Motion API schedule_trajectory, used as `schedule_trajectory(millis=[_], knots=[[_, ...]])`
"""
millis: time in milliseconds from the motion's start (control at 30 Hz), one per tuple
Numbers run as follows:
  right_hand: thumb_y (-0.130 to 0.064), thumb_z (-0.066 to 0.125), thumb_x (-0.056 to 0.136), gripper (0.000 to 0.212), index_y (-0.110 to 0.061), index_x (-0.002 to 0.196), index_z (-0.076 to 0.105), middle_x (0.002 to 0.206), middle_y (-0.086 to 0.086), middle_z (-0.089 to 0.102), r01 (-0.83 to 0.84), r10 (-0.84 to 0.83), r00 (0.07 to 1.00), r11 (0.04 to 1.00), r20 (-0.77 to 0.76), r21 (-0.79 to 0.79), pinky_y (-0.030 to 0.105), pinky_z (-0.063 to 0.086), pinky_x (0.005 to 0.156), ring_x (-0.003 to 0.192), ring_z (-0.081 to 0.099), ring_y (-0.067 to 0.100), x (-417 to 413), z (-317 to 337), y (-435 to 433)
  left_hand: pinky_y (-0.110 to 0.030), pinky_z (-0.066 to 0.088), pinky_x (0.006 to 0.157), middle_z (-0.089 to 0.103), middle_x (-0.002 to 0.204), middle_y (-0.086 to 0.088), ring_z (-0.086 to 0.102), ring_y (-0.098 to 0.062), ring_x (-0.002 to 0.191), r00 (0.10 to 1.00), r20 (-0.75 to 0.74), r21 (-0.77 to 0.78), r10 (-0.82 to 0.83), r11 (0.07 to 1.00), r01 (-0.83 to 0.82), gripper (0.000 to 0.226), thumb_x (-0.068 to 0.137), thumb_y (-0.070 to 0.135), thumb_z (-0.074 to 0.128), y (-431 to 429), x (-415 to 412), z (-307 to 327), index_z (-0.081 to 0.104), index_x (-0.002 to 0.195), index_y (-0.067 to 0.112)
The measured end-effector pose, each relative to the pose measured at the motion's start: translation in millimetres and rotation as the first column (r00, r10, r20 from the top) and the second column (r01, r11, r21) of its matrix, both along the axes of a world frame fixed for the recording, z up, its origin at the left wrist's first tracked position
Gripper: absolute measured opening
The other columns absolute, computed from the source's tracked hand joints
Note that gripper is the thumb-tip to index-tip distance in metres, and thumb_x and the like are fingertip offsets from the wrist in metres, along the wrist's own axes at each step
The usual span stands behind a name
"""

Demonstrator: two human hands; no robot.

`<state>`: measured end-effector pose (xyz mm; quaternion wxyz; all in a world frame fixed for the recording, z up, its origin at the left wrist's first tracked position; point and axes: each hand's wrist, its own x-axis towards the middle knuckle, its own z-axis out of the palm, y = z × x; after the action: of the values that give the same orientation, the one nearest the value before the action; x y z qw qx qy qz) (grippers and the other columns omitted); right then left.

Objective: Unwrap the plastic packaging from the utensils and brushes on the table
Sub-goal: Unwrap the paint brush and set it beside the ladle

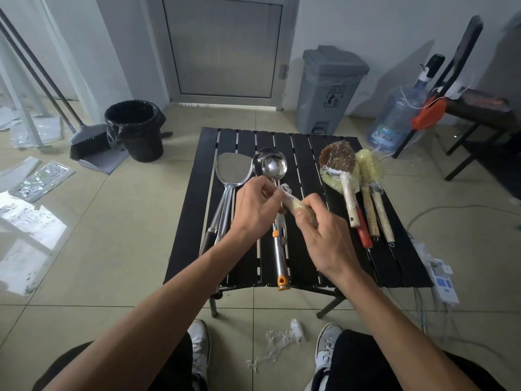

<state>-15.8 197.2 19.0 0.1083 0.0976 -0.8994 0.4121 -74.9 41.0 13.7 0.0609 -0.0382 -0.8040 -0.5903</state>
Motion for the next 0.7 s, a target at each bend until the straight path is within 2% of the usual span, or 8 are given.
schedule_trajectory(millis=[100,133,200,267,400,533,600,700], knots=[[-0.036,0.047,0.108,0.019,-0.021,0.098,0.051,0.070,0.016,0.056,0.054,-0.040,0.995,0.987,0.092,-0.150,0.028,0.034,0.042,0.049,0.042,0.009,-3,0,7,-0.014,0.052,0.070,0.079,0.087,-0.003,0.077,-0.007,0.082,0.991,0.058,0.224,-0.121,0.969,0.105,0.012,0.102,0.016,0.066,-3,1,0,0.071,0.097,0.007],[-0.039,0.048,0.108,0.018,-0.022,0.102,0.051,0.075,0.020,0.056,0.059,-0.034,0.989,0.982,0.141,-0.181,0.034,0.036,0.044,0.051,0.045,0.014,-4,-1,9,-0.013,0.053,0.069,0.080,0.090,-0.006,0.077,-0.010,0.086,0.985,0.070,0.288,-0.158,0.949,0.132,0.012,0.103,0.015,0.065,-3,3,-1,0.071,0.097,0.006],[-0.043,0.048,0.107,0.015,-0.028,0.110,0.049,0.082,0.028,0.056,0.056,0.006,0.970,0.967,0.243,-0.248,0.035,0.042,0.046,0.054,0.049,0.024,-6,-5,12,-0.019,0.057,0.073,0.079,0.094,-0.014,0.076,-0.018,0.087,0.973,0.090,0.355,-0.212,0.920,0.167,0.012,0.103,0.012,0.064,1,5,-4,0.070,0.097,0.004],[-0.047,0.048,0.106,0.016,-0.033,0.112,0.050,0.088,0.032,0.056,0.070,0.037,0.948,0.944,0.315,-0.323,0.034,0.051,0.047,0.056,0.056,0.027,-9,-6,11,-0.023,0.057,0.076,0.076,0.096,-0.021,0.072,-0.021,0.086,0.972,0.092,0.324,-0.215,0.930,0.175,0.012,0.103,0.011,0.064,4,5,-6,0.070,0.099,0.002],[-0.057,0.050,0.101,0.025,-0.033,0.108,0.050,0.094,0.032,0.061,0.124,0.034,0.920,0.919,0.390,-0.375,0.035,0.057,0.050,0.063,0.069,0.033,-17,-11,14,-0.015,0.049,0.063,0.074,0.086,-0.012,0.069,-0.014,0.077,0.971,0.131,0.289,-0.199,0.945,0.154,0.009,0.103,0.012,0.064,10,-1,-7,0.068,0.098,0.005],[-0.058,0.046,0.103,0.029,-0.029,0.102,0.051,0.089,0.019,0.068,0.164,-0.029,0.905,0.944,0.424,-0.286,0.046,0.065,0.063,0.071,0.076,0.031,-28,-19,14,-0.031,0.054,0.068,0.074,0.092,-0.018,0.069,-0.020,0.080,0.965,0.187,0.259,-0.186,0.957,0.134,0.012,0.104,0.014,0.064,18,-7,-14,0.068,0.101,0.003],[-0.054,0.047,0.104,0.032,-0.024,0.100,0.053,0.094,0.016,0.071,0.163,-0.042,0.906,0.953,0.421,-0.256,0.053,0.064,0.075,0.078,0.076,0.028,-35,-22,14,-0.030,0.055,0.067,0.074,0.092,-0.016,0.070,-0.020,0.082,0.963,0.195,0.234,-0.185,0.963,0.138,0.013,0.104,0.014,0.064,20,-10,-18,0.068,0.102,0.002],[-0.050,0.050,0.104,0.039,-0.013,0.095,0.060,0.096,0.020,0.072,0.179,-0.097,0.916,0.967,0.389,-0.180,0.059,0.057,0.086,0.089,0.073,0.036,-45,-21,16,-0.023,0.054,0.064,0.073,0.091,-0.013,0.071,-0.020,0.083,0.958,0.207,0.197,-0.197,0.968,0.157,0.010,0.104,0.014,0.064,21,-16,-21,0.069,0.101,0.005]])
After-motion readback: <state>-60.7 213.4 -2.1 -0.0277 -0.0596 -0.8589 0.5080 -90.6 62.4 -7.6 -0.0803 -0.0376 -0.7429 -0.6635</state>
